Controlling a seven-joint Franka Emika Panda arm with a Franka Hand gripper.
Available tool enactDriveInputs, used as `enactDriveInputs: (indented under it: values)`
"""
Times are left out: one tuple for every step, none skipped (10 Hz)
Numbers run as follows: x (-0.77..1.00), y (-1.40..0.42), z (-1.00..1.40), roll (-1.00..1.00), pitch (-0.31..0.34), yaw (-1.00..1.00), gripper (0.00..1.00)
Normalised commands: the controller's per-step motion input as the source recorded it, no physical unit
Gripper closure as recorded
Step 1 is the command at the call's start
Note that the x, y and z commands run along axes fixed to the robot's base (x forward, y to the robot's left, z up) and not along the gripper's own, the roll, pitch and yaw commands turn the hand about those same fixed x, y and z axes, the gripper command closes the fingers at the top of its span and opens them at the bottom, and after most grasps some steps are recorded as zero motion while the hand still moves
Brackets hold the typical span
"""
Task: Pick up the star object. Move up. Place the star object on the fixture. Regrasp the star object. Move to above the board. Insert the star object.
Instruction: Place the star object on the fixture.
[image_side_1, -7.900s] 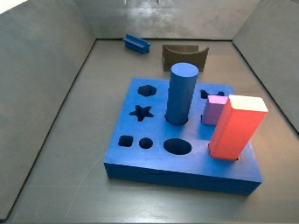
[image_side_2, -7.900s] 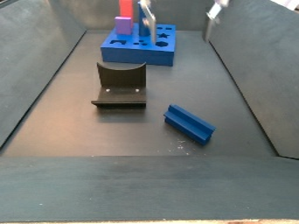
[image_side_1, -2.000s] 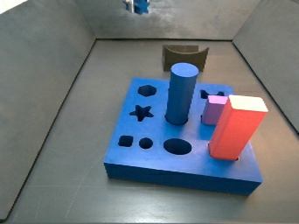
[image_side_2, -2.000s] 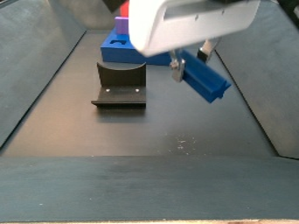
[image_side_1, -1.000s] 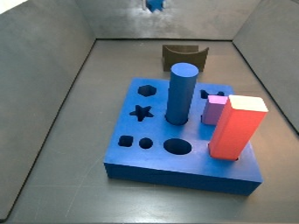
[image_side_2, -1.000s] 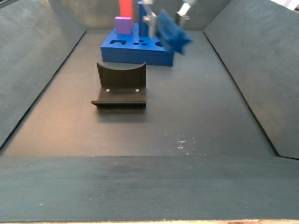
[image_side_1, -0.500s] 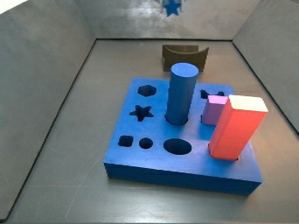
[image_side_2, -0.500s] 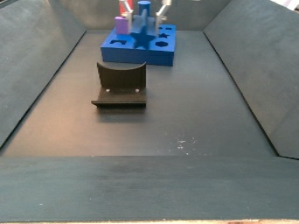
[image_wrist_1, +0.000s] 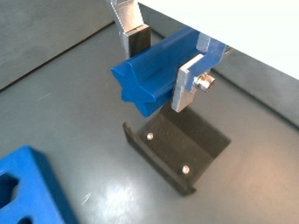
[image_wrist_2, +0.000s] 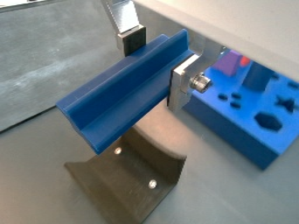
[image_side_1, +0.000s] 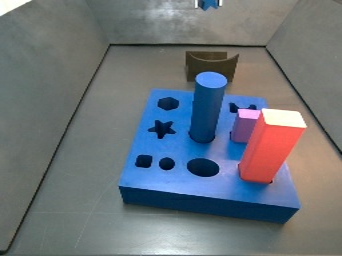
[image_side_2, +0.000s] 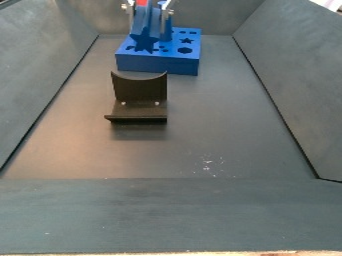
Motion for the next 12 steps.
enactDriveInputs:
  values:
    - [0.36, 0.04, 0.00, -1.00, 0.135, -0.03, 1.00]
    - [0.30, 0.04, -0.01, -1.00, 0.142, -0.04, 1.00]
    - [0.24, 0.05, -0.01, -1.00, 0.150, -0.06, 1.00]
    - [0.16, 0.05, -0.01, -1.00, 0.160, -0.08, 1.00]
    - [0.10, 0.05, -0.02, -1.00, 0.166, -0.10, 1.00]
    - [0.07, 0.05, -0.01, -1.00, 0.158, -0.12, 1.00]
    - [0.07, 0.05, -0.02, -0.86, 0.135, -0.15, 1.00]
    - [0.09, 0.05, -0.02, -0.70, 0.115, -0.15, 1.00]
    - [0.09, 0.05, -0.02, -0.59, 0.103, -0.15, 1.00]
    - [0.09, 0.05, -0.03, -0.37, 0.080, -0.14, 1.00]
    - [0.08, 0.03, -0.01, -0.22, 0.053, -0.13, 1.00]
    - [0.13, 0.13, -1.00, -1.00, 0.182, -0.01, 1.00]
